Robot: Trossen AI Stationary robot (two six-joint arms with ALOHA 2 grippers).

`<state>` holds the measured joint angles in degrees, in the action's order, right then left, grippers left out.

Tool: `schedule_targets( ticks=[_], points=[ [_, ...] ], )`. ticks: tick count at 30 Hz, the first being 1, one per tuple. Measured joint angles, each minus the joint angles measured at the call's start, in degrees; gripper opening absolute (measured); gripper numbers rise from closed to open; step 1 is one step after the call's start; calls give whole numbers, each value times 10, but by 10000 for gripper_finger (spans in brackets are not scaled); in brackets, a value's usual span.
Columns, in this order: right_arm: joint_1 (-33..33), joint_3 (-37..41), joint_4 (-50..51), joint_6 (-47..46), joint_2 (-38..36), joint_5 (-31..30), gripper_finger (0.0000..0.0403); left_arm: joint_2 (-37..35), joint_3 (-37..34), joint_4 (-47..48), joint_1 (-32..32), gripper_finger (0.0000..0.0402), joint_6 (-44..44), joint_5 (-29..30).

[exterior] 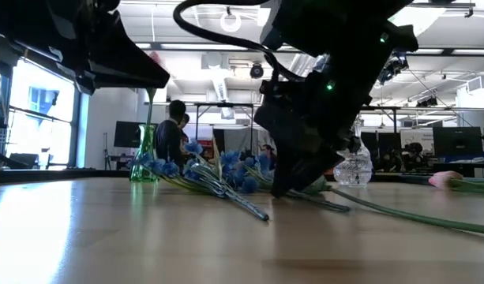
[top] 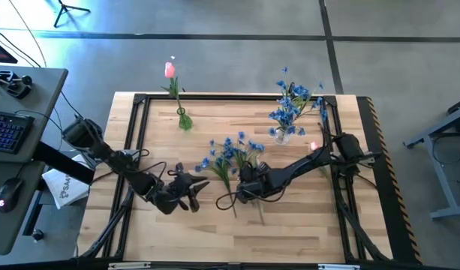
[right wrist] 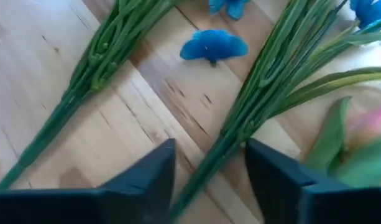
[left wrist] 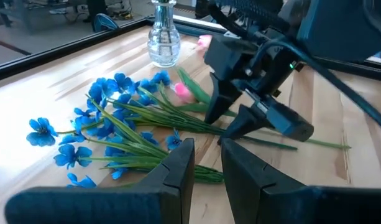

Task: Sort flowers into vase by color
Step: Put the right blue flowers into the transparent vase

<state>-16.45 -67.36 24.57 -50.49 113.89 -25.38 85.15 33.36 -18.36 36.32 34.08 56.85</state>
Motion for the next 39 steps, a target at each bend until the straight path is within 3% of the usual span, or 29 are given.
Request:
schedule_targets(
  ticks=[7,14,20,24,28,30,34,39],
  points=[
    [-10,45,-44,14,-5,-17,18,33,0,-23,0,66,4,0],
    [-58,111,-47,-11,-105,-45,12,41,0,-27,0,66,12,-5],
    [-119,183,-98,-12,-230,-198,6,41,0,-75,-2,66,-32,-4],
    [-170,267,-295,97,-286,-257,3,41,0,-136,-3,66,-103,-14],
    [-218,352,-621,299,-289,-263,3,41,0,-201,-9,66,-188,-64],
    [-231,378,-772,395,-281,-239,3,41,0,-239,-16,66,-230,-103],
    [-234,395,-970,541,-261,-158,3,50,23,-258,-36,66,-300,-164],
    [-217,366,-1056,649,-232,-30,4,114,105,-265,-60,66,-406,-206]
  ],
)
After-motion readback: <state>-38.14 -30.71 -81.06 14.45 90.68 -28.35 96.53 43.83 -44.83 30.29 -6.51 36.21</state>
